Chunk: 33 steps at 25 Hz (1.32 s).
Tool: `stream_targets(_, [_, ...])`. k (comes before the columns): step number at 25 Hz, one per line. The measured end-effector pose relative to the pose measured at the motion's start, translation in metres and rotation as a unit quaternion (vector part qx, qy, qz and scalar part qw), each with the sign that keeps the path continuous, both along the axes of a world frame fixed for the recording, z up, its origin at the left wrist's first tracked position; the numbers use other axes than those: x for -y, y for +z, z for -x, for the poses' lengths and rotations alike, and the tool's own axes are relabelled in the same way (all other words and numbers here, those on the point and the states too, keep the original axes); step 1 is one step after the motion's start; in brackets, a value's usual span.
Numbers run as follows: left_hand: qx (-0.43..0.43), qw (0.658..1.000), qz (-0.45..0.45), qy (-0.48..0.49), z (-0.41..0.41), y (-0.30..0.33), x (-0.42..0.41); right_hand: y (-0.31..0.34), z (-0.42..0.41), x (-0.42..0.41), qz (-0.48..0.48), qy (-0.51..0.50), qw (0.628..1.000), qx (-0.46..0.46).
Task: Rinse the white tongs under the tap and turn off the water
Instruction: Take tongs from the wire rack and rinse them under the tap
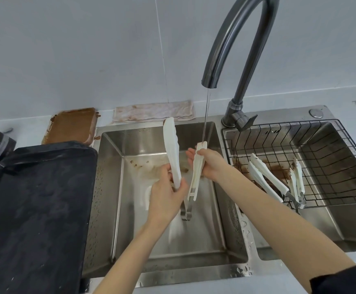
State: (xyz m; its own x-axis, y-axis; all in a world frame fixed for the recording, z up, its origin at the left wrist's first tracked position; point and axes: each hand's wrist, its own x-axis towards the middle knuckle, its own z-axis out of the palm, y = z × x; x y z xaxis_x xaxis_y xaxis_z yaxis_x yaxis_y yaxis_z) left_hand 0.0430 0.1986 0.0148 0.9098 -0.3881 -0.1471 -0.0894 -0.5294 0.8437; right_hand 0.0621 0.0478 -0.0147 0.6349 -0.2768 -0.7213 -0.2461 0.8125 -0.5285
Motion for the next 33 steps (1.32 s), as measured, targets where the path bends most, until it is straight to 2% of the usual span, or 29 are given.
stream_targets(3, [-0.040, 0.999, 0.006, 0.029, -0.003, -0.006, -0.005, 0.006, -0.005, 0.005, -0.026, -0.028, 0.999, 0.014])
stream_targets(5, [-0.126, 0.989, 0.013, 0.083, -0.007, -0.013, -0.006, 0.009, -0.007, 0.007, -0.043, -0.030, 0.998, 0.038])
stream_targets(8, [-0.288, 0.947, 0.055, 0.133, -0.009, -0.016, -0.005, 0.013, -0.007, 0.009, -0.057, 0.006, 0.992, 0.110])
stream_targets(10, [-0.333, 0.932, 0.074, 0.127, -0.006, -0.013, -0.002, 0.015, -0.006, 0.010, -0.049, 0.042, 0.987, 0.149])
stream_targets(16, [-0.353, 0.927, 0.070, 0.107, -0.007, -0.011, 0.009, 0.019, 0.004, -0.002, -0.039, 0.064, 0.985, 0.154])
stream_targets(20, [-0.356, 0.926, 0.079, 0.092, -0.006, -0.012, 0.008, 0.026, -0.010, 0.002, -0.051, 0.001, 0.998, 0.047])
stream_targets(22, [-0.348, 0.931, 0.073, 0.089, -0.005, -0.013, 0.008, 0.024, -0.017, 0.001, -0.074, -0.030, 0.996, 0.027])
stream_targets(25, [-0.334, 0.936, 0.050, 0.095, -0.004, -0.014, 0.005, 0.020, -0.012, -0.004, -0.095, -0.039, 0.992, 0.077])
stream_targets(29, [-0.356, 0.926, 0.077, 0.095, -0.001, -0.008, 0.001, 0.016, -0.001, -0.003, -0.111, -0.021, 0.972, 0.207])
stream_targets(31, [-0.351, 0.930, 0.073, 0.086, -0.001, -0.010, -0.002, 0.016, -0.006, 0.001, -0.085, -0.036, 0.978, 0.189])
stream_targets(33, [-0.328, 0.939, 0.057, 0.083, -0.003, -0.014, -0.005, 0.020, -0.013, 0.005, -0.046, -0.040, 0.992, 0.111])
